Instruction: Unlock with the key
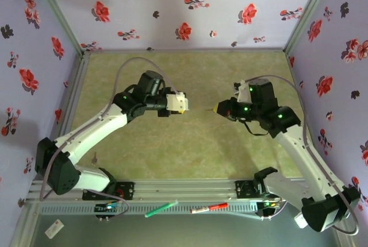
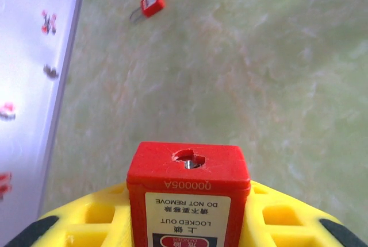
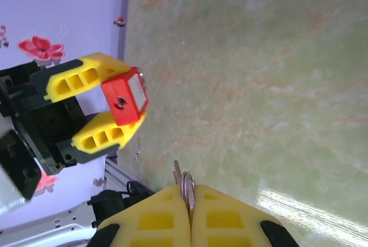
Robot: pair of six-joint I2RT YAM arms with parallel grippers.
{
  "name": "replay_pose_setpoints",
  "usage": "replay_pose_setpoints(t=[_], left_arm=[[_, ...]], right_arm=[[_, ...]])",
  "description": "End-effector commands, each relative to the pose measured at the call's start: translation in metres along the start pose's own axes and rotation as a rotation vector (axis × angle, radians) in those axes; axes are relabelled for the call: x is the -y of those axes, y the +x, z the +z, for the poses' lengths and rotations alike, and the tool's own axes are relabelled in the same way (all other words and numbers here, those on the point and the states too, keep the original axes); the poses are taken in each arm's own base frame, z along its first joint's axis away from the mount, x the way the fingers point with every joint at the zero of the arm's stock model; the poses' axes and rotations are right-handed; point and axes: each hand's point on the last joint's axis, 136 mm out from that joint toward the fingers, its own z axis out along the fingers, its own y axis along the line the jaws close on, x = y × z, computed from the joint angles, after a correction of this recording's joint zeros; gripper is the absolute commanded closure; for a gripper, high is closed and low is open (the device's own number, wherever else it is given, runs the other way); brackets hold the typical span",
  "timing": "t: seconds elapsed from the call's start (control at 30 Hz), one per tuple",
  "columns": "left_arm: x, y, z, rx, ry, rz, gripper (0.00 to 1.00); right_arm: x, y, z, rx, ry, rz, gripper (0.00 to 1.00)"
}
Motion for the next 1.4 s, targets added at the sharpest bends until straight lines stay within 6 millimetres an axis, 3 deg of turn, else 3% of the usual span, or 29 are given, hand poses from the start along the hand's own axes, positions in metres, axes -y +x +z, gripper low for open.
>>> replay_pose_setpoints(t=[0.0,0.2,0.53,1.13,1.37], left_arm=[[-0.013,-0.024,0.006,0.039,-0.032,0.091,0.94],[-0.006,-0.042,0.019,0.047,-0.005,0.121,0.94],[-0.004,-0.051,0.030,0.054,0.011,0.107,0.94],[-0.007,-0.065,0.024,0.102,0.027,0.022,0.95],[-0.003,-0.076,0.022,0.148,0.071,-0.025,1.00]], right_arm=[[-0.018,-0.006,0.004,0.024,-0.076,-0.025,1.00],[-0.017,-0.006,0.015,0.026,-0.108,-0.004,1.00],[-0.015,-0.011,0.020,0.053,-0.117,0.003,1.00],[0.010,-0.007,0.032,0.038,-0.014,-0.050,1.00],[0.002,-0.006,0.031,0.050,-0.027,-0.127,1.00]])
